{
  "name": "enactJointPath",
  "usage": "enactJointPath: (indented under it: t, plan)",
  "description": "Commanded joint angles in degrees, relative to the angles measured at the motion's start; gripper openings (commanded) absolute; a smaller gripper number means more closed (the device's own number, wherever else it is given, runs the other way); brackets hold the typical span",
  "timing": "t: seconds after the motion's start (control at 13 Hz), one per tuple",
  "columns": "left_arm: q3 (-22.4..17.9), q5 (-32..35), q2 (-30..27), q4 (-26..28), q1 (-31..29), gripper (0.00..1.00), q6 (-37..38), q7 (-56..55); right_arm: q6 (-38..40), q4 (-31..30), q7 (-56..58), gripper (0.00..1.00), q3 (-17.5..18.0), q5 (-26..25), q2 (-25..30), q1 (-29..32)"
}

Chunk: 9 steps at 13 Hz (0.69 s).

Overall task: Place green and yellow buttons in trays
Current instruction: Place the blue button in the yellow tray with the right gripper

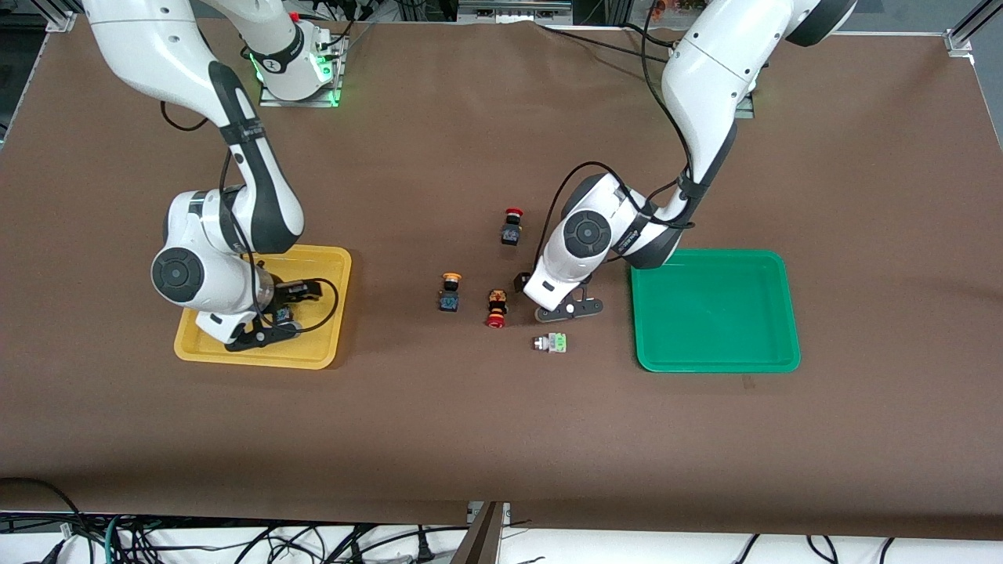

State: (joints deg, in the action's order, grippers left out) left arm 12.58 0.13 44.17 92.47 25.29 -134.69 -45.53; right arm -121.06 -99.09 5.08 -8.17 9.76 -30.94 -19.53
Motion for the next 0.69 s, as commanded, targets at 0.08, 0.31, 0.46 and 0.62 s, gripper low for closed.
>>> enactJointPath:
  t: [0.08, 0.31, 0.46, 0.62]
  plan:
    - [-0.71, 0.58, -1.01, 2.27, 1.52, 0.28, -0.22, -0.88, 0.48, 4.42, -17.43, 0.94, 2.54, 2.01, -2.54, -6.90]
    - [-0.80, 0.58, -2.32, 2.10, 0.82, 0.18, 1.00, -0.27, -5.91, 5.04, -27.90, 0.93, 3.43, 5.27, -5.18, -12.44]
    - [-1.15, 0.66, -6.09, 1.05, -1.63, 0.17, 8.70, 5.06, -10.57, 5.13, -33.18, 0.93, 3.51, 5.62, -7.63, -15.08]
    - [-0.98, 0.58, -10.23, 1.04, -7.42, 0.19, 14.08, 19.00, -15.32, 5.22, -36.10, 0.93, 3.52, 7.81, -10.01, -17.20]
